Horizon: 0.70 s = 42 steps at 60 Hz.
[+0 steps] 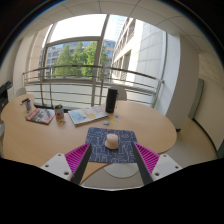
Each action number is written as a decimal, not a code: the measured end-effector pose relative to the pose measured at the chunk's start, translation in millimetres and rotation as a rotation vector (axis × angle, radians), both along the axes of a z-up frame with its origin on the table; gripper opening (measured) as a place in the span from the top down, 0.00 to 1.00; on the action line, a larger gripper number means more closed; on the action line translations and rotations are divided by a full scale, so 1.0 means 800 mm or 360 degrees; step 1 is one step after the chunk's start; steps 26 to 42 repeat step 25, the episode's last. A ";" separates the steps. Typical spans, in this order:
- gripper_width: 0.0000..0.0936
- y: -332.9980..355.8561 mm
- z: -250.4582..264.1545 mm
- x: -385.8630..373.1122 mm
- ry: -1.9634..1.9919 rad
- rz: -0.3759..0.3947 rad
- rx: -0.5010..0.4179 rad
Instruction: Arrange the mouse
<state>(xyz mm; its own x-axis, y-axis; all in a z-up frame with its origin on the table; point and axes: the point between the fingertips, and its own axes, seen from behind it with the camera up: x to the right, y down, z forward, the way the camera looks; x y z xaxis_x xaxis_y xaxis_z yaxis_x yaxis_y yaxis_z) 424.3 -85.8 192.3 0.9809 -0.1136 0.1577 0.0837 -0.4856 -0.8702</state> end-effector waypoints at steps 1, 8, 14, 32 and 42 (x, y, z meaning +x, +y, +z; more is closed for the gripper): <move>0.09 -0.005 0.001 -0.001 0.0001 0.0000 -0.0001; 0.10 -0.030 0.005 -0.013 0.0016 0.0002 -0.0001; 0.10 -0.047 0.008 -0.014 0.0018 0.0001 -0.0006; 0.10 -0.057 0.010 -0.013 0.0029 -0.0022 0.0001; 0.10 -0.057 0.010 -0.013 0.0029 -0.0022 0.0001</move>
